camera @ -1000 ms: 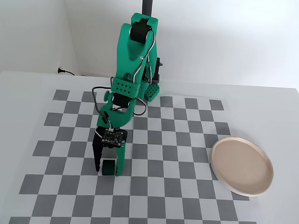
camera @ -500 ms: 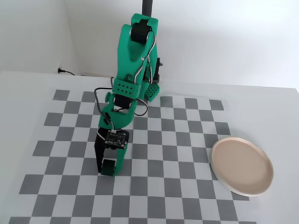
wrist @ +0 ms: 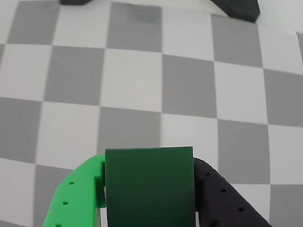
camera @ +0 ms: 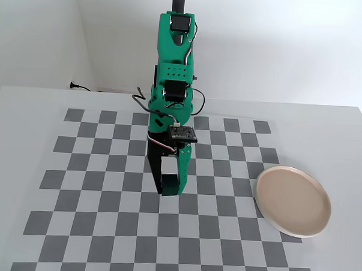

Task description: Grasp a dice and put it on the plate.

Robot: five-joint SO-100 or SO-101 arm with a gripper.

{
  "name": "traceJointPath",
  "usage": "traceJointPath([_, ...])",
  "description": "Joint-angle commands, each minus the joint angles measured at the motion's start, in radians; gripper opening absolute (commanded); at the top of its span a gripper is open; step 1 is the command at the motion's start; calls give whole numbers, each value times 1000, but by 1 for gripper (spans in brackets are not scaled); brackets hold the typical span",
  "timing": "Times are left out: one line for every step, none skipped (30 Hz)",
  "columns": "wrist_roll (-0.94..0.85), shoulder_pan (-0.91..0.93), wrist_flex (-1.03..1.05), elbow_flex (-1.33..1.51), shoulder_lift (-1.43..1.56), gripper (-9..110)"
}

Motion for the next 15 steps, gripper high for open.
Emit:
traceJointPath([5, -97, 80, -77, 202, -4])
traceJointPath([5, -123, 100, -77, 227, -4])
traceJointPath([3, -150, 120, -77, 249, -4])
traceJointPath([3, -176, 135, -77, 267, -4])
traceJointPath([5, -204, 150, -77, 285, -4])
traceJointPath([6, -230, 166, -77, 299, -4])
traceJointPath([8, -256, 178, -77, 310, -4])
traceJointPath([12, -282, 187, -78, 316, -4])
traceJointPath([15, -308, 193, -78, 324, -2])
traceJointPath([18, -334, 198, -78, 325, -2])
traceJointPath([26, -357, 198, -80, 325, -3])
traceJointPath([37, -380, 198, -86, 322, -4])
traceJointPath([54, -405, 206, -100, 311, -4])
traceJointPath([69, -428, 230, -127, 290, -4])
traceJointPath([87, -448, 258, -166, 264, -4])
